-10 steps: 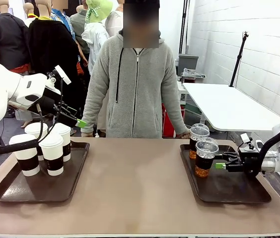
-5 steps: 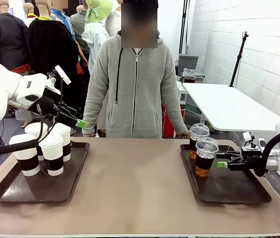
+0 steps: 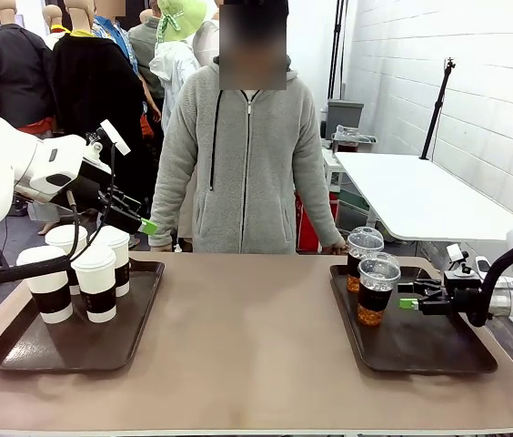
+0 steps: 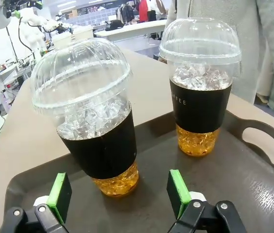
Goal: Distribute the coffee onto the tray.
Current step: Pick up another iced Americano from the middle of the table and place it on the right Handle tray.
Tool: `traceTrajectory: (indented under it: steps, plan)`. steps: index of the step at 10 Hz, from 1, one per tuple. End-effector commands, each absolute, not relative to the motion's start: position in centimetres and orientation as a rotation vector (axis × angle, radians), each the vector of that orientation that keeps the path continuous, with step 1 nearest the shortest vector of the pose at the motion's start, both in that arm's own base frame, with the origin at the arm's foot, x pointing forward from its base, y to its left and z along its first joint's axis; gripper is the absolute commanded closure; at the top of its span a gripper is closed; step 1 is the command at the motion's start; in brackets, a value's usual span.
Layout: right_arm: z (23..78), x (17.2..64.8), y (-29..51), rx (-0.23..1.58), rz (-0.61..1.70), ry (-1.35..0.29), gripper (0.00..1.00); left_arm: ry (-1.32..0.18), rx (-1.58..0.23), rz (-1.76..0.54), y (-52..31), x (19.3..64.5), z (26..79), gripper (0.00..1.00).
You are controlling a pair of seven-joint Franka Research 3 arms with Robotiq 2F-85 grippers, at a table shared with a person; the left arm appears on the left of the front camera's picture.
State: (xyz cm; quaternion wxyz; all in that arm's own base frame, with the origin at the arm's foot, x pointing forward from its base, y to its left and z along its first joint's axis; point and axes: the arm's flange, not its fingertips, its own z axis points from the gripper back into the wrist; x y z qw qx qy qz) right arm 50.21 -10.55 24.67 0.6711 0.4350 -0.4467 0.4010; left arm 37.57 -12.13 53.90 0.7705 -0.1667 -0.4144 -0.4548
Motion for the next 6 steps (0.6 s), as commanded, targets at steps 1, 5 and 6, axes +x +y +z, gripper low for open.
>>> traceTrajectory:
  steps: [1,5,6]
  plan:
    - [24.70,50.15,-10.62,0.990,0.909,-1.015,0.00,-0.895,-0.372,-0.989,-11.98,37.73,53.67,0.00]
    - [24.70,50.15,-10.62,0.990,0.909,-1.015,0.00,-0.895,-0.372,-0.989,-11.98,37.73,53.67,0.00]
    - [24.70,50.15,-10.62,0.990,0.909,-1.015,0.00,-0.895,-0.372,-0.989,-11.98,37.73,53.67,0.00]
